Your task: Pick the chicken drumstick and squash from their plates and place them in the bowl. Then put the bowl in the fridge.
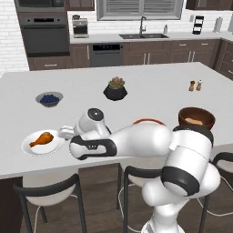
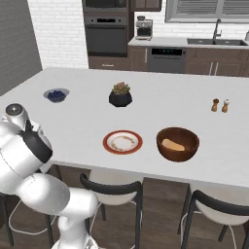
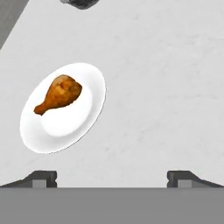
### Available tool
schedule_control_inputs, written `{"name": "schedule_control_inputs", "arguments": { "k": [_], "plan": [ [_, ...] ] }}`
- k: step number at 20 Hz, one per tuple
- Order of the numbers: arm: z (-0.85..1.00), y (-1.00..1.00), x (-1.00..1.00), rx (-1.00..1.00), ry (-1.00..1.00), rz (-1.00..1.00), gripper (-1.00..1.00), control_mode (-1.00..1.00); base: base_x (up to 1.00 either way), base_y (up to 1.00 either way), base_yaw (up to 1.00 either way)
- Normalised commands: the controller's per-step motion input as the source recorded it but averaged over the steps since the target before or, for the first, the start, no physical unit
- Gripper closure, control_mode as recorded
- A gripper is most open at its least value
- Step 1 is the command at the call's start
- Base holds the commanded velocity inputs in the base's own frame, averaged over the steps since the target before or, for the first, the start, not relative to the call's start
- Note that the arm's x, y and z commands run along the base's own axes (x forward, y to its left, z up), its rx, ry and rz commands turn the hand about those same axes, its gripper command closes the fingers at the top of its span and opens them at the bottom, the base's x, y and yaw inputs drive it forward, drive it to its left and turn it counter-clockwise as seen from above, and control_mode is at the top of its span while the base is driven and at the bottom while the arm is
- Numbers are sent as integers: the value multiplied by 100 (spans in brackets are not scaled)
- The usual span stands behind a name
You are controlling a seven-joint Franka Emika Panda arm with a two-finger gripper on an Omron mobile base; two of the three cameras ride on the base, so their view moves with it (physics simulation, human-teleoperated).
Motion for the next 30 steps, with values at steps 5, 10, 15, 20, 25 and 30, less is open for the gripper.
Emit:
{"name": "schedule_control_inputs", "arguments": {
  "k": [5,10,15,20,25,30],
  "plan": [
    [20,48,10,20,20,-18,-100,-100,0,0,0],
    [16,20,34,8,26,-10,-100,-100,0,0,0],
    [3,22,43,0,31,-6,-100,-100,0,0,0],
    [0,48,43,-1,23,-4,-100,-100,0,0,0],
    [-2,46,6,-6,10,-4,-100,-100,0,0,0],
    [-15,27,0,-16,0,-8,-100,-100,0,0,0]
  ]
}}
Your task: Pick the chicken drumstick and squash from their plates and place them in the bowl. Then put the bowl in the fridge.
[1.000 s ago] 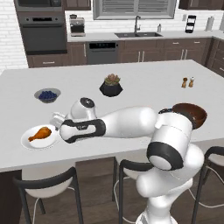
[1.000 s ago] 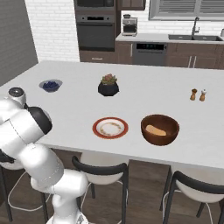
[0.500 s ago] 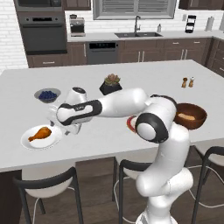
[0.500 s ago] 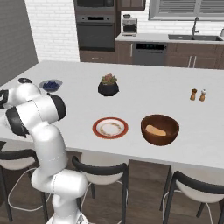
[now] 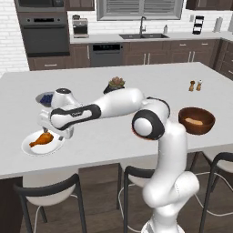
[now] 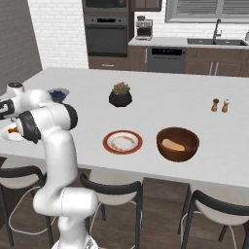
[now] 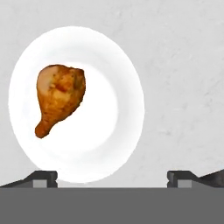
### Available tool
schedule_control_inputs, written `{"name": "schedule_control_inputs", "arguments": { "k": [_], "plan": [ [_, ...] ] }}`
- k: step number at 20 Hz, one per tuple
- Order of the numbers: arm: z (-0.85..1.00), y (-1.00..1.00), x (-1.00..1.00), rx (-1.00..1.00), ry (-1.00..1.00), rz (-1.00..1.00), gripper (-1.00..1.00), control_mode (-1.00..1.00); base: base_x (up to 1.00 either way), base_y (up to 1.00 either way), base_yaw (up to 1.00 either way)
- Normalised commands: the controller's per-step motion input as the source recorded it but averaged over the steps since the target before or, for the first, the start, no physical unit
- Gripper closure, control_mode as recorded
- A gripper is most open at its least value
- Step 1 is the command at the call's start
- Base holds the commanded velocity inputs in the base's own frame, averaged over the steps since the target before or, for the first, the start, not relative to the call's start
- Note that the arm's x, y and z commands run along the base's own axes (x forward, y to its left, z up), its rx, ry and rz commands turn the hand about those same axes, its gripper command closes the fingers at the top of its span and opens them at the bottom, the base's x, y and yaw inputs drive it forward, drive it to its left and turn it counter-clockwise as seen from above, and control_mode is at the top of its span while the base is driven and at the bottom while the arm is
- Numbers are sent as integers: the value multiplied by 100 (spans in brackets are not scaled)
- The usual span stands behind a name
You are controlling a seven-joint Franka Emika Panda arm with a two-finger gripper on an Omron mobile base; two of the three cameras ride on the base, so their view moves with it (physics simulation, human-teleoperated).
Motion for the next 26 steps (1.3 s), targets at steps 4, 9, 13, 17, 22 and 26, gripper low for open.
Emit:
{"name": "schedule_control_inputs", "arguments": {
  "k": [4,9,13,17,22,26],
  "plan": [
    [-16,0,8,-11,0,-10,-100,-100,0,0,0],
    [-7,0,24,-1,0,-7,-100,-100,0,0,0],
    [-29,0,22,0,0,-1,-100,-100,0,0,0],
    [-35,3,50,0,0,0,-100,-100,0,0,0],
    [-20,8,51,0,-1,0,-100,-100,0,0,0],
    [-3,34,40,0,-1,0,-100,-100,0,0,0]
  ]
}}
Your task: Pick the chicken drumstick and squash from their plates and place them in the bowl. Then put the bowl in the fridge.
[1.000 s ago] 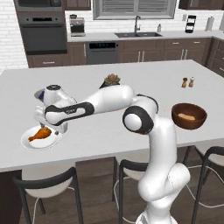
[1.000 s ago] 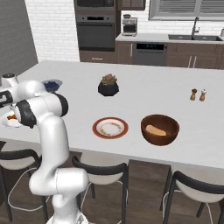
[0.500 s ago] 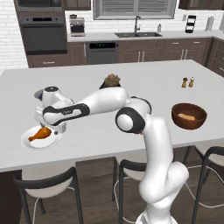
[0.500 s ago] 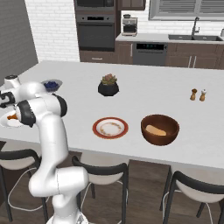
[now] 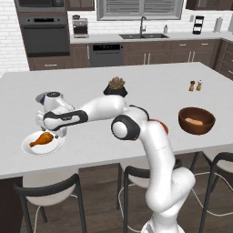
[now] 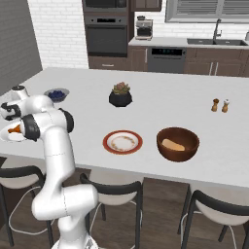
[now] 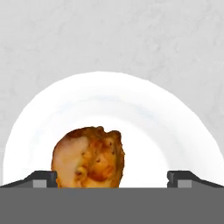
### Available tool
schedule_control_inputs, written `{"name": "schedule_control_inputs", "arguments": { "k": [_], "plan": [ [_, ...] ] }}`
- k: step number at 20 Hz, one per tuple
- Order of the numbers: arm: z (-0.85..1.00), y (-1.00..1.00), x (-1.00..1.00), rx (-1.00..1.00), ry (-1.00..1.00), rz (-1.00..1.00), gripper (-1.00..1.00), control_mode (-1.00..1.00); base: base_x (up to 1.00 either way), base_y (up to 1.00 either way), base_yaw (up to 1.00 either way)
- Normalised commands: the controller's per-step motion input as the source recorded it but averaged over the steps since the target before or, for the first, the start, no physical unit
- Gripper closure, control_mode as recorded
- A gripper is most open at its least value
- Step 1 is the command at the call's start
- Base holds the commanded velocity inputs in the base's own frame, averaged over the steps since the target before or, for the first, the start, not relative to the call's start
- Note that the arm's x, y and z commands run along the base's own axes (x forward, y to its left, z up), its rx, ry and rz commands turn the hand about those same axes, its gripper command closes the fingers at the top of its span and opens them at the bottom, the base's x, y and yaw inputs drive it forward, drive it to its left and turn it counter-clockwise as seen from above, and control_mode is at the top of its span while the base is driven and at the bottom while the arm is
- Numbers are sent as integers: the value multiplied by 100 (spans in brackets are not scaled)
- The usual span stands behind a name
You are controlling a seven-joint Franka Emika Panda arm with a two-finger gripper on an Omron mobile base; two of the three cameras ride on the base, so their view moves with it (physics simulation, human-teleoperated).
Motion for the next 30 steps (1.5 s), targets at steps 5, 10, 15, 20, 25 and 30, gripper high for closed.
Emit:
{"name": "schedule_control_inputs", "arguments": {
  "k": [5,10,15,20,25,30],
  "plan": [
    [0,49,4,0,-3,0,-100,-100,0,0,0],
    [-3,21,0,0,-1,-4,-100,-100,0,0,0],
    [-29,0,0,-1,0,-5,-100,-100,0,0,0],
    [-36,0,0,-2,0,-4,-100,-100,0,0,0],
    [-54,0,14,-1,0,-2,-100,-100,0,0,0],
    [-17,-11,-24,0,0,0,-100,-100,0,0,0]
  ]
}}
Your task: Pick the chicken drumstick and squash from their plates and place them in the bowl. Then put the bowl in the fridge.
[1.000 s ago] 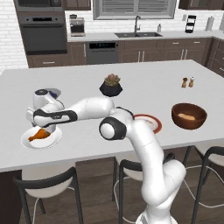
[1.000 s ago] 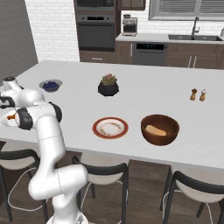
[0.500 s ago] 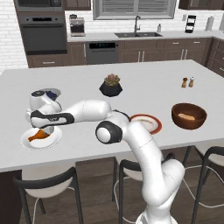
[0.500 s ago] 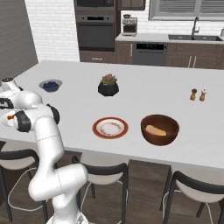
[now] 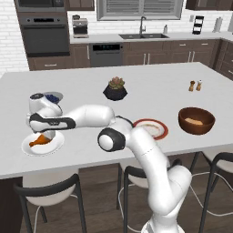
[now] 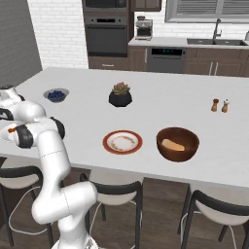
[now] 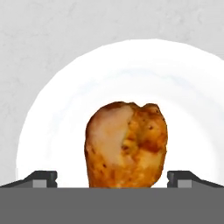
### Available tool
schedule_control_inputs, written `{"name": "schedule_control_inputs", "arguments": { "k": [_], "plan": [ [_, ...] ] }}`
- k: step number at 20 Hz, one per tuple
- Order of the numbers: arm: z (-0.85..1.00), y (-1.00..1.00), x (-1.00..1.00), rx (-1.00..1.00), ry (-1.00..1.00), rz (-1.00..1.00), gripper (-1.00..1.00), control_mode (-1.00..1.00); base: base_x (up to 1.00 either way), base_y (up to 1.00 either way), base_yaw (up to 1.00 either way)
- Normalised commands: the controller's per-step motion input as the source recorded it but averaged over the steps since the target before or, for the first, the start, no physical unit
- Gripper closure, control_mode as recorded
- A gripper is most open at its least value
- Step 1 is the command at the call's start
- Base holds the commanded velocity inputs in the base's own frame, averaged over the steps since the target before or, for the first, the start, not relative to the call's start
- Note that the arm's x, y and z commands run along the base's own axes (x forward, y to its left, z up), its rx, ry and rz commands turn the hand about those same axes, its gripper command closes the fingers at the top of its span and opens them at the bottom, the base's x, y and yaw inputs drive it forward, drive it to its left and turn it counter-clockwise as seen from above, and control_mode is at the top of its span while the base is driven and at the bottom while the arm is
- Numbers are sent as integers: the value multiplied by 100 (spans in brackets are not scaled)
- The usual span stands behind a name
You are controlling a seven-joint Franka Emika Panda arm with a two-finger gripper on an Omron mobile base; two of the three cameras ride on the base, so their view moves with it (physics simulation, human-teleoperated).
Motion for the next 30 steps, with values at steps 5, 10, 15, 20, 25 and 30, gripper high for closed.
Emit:
{"name": "schedule_control_inputs", "arguments": {
  "k": [5,10,15,20,25,30],
  "plan": [
    [0,-13,-31,0,0,0,-100,-100,0,0,0],
    [-13,-19,-23,0,-1,0,-100,-100,0,0,0],
    [-34,-42,-9,0,-5,0,-100,-100,0,0,0],
    [-32,-21,46,0,-4,0,-100,-100,0,0,0],
    [-23,10,55,0,-6,0,-100,-100,0,0,0],
    [-44,39,12,0,-8,0,-100,-100,0,0,0]
  ]
}}
